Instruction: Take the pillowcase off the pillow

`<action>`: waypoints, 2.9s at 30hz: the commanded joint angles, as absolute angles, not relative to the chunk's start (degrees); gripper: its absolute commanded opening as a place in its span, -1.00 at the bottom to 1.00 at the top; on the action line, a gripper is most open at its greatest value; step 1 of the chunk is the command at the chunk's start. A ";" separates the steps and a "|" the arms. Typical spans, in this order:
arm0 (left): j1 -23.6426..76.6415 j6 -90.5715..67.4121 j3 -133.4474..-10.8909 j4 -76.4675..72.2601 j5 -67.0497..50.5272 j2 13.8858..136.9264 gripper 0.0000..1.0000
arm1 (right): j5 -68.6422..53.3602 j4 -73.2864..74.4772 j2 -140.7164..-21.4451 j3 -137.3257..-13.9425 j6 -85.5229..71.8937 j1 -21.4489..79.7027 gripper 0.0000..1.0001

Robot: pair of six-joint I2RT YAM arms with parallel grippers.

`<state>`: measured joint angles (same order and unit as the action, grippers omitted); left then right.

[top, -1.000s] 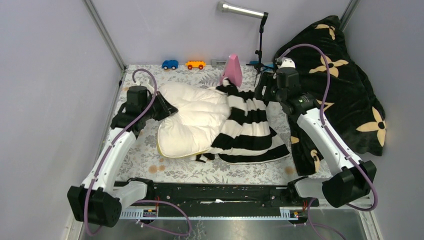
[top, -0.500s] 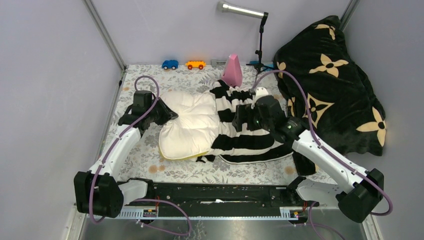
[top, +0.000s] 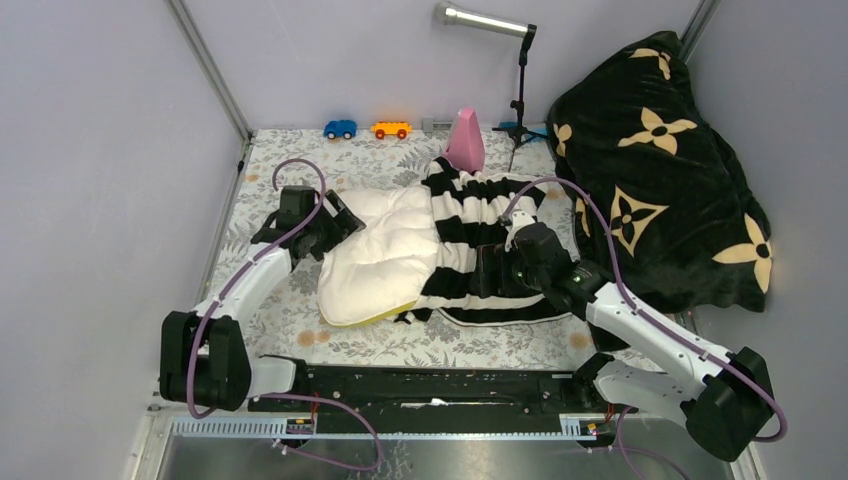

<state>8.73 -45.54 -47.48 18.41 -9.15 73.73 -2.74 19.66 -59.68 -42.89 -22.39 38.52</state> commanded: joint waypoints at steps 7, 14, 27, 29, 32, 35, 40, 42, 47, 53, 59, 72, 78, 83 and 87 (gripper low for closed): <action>9.36 -38.25 -53.64 26.87 -4.08 61.72 0.98 | -10.38 9.05 -65.25 -39.35 -25.97 38.92 0.99; 9.36 -28.42 -57.44 37.46 -13.88 57.39 0.98 | -10.04 1.46 -74.50 -43.42 -26.38 38.85 0.99; 27.68 -43.99 -45.05 29.74 -5.29 52.09 0.98 | -1.50 4.47 -81.41 -51.73 -28.28 38.86 0.99; 34.00 -44.07 -46.26 31.95 4.27 53.61 0.98 | 1.94 6.11 -80.12 -51.21 -29.16 38.90 0.99; 43.26 -43.55 -50.07 38.49 20.13 57.44 0.98 | 5.17 8.76 -77.47 -50.34 -29.50 38.90 0.99; 45.16 -45.01 -51.34 40.39 24.06 60.00 0.98 | 7.03 9.91 -73.10 -47.91 -30.29 38.89 0.99; 45.35 -53.73 -46.07 34.08 23.02 56.68 0.98 | 10.81 14.21 -67.96 -46.09 -31.58 39.88 0.99; 45.35 -57.82 -42.74 30.55 22.12 53.86 0.98 | 12.57 17.60 -68.39 -47.81 -31.93 41.21 0.99; 45.35 -64.39 -39.35 28.42 23.28 50.30 0.98 | 15.80 18.21 -67.88 -49.27 -36.78 47.49 0.99; 45.34 -63.96 -40.92 34.72 27.86 50.01 0.98 | 20.39 18.87 -76.23 -56.87 -42.17 54.59 0.99; 45.31 -71.91 -40.16 38.51 27.04 46.55 0.98 | 26.67 20.69 -84.50 -64.76 -47.76 58.21 0.99; 45.88 -94.10 -36.19 38.98 18.08 52.87 0.98 | 31.15 27.10 -95.85 -68.42 -52.72 58.25 0.64; 44.87 -94.22 -34.55 35.51 21.61 57.49 0.98 | 31.35 25.76 -93.00 -64.38 -50.56 58.27 0.02; 38.64 -93.05 -28.86 25.92 17.36 57.47 0.98 | 30.44 20.31 -87.85 -57.18 -47.46 58.18 -0.53; 36.09 -90.74 -25.58 19.03 16.73 59.41 0.78 | 28.71 15.87 -83.13 -52.34 -45.03 58.18 -0.73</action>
<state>38.81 -90.65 -28.99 25.85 15.90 57.47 27.03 17.72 -88.44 -56.25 -48.40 58.13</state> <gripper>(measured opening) 0.958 0.165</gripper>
